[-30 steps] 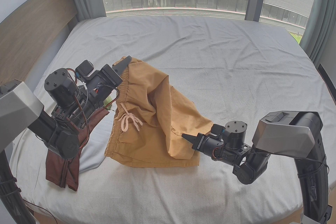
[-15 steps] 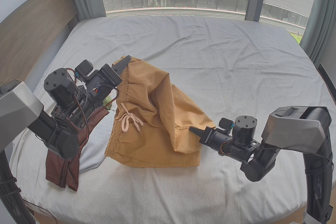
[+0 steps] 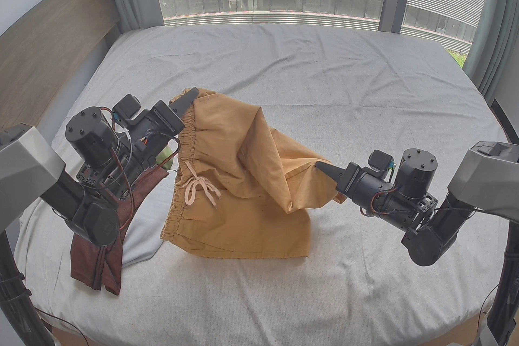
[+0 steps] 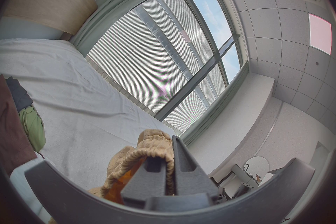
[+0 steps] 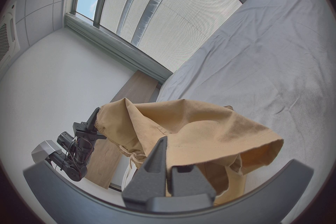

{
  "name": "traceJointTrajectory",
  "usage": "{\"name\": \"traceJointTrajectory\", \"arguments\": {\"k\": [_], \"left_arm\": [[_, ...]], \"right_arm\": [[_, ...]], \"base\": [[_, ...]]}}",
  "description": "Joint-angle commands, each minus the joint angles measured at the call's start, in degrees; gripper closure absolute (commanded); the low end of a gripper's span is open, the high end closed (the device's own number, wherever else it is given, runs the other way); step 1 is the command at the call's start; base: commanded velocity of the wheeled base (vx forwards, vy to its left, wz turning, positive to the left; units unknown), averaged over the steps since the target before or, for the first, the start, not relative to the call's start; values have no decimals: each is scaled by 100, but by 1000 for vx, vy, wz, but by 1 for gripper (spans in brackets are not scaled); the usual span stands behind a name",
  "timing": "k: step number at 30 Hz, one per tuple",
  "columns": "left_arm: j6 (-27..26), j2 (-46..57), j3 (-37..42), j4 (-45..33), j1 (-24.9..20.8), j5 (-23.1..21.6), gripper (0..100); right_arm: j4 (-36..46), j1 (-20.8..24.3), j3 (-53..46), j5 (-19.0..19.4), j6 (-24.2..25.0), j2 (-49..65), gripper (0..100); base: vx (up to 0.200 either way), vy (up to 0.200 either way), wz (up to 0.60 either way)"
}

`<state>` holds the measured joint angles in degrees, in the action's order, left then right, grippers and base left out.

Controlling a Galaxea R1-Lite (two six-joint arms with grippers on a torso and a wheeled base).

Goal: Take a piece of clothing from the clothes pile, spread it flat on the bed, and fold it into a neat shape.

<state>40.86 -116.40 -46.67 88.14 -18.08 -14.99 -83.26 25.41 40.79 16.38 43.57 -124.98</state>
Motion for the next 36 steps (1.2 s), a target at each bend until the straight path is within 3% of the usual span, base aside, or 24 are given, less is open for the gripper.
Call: {"name": "traceJointTrajectory", "arguments": {"k": [1, 6, 7, 21, 33, 34, 36], "left_arm": [[1, 12, 26, 2, -3, 5, 100], [1, 20, 26, 10, -3, 5, 100], [9, 29, 26, 2, -3, 5, 100], [9, 29, 35, 10, -11, -3, 100], [9, 29, 35, 10, -20, -3, 100], [9, 29, 35, 10, -20, 5, 100], [9, 38, 35, 10, -20, 5, 100]], "right_arm": [[-6, -36, -62, 14, 2, 140, 100], [-6, 26, -71, 190, -6, -27, 100], [-32, 26, -71, 216, 2, -71, 0], [-313, 96, 96, 234, 2, -1099, 0], [-489, 87, 122, 225, 2, -1143, 0], [-489, 87, 131, 234, 2, -1143, 100], [-489, 87, 140, 234, 2, -1143, 100]], "base": [[0, 0, 0], [0, 0, 0], [0, 0, 0], [0, 0, 0], [0, 0, 0], [0, 0, 0], [0, 0, 0]]}}
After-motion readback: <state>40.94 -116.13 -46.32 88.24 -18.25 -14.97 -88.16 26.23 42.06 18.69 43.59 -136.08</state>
